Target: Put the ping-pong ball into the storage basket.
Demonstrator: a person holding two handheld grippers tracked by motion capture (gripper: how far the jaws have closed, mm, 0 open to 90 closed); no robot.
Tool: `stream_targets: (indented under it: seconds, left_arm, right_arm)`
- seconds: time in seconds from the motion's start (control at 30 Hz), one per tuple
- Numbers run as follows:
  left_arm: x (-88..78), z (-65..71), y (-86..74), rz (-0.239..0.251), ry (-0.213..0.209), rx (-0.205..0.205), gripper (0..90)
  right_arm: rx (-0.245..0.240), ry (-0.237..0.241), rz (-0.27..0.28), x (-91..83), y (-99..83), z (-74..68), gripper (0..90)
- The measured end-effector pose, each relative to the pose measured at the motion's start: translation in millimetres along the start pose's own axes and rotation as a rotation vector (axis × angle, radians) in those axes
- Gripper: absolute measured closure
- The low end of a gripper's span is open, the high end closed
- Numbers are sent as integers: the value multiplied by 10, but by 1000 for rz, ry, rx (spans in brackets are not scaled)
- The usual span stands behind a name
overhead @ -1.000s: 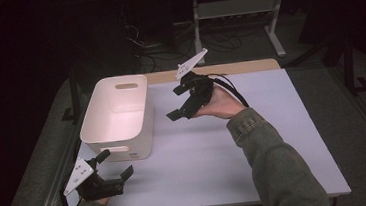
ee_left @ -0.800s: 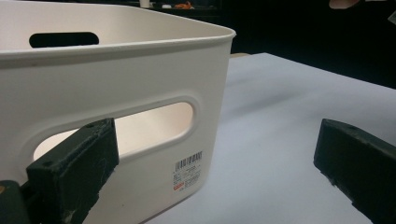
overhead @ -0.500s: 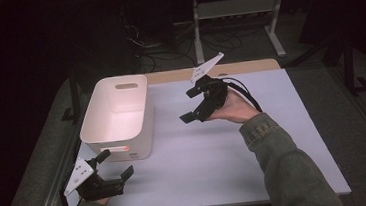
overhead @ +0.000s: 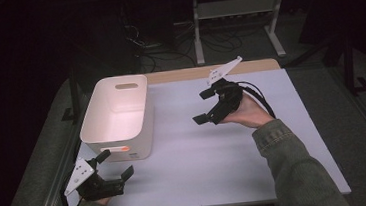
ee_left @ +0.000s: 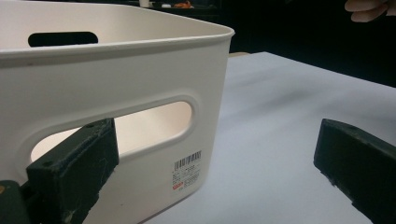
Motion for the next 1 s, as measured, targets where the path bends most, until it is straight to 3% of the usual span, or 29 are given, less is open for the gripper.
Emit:
stream_targets:
  seconds: [0.37,1.0]
  left_arm:
    - [3,4,1,0,-3,1,0]
    - [7,2,0,-4,-4,4,0]
  right_arm:
    - [34,-34,3,-153,-252,94,0]
    - [109,-89,71,-496,-714,252,0]
Point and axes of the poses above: each handheld gripper's, and its own axes: x roughly forward along the jaws, y roughly out of its top, z roughly to its right, the point moved 1 cm from there along x, roughly forward along the jaws, and after that the axes turned 14 degrees about x, right-handed, at the moved point
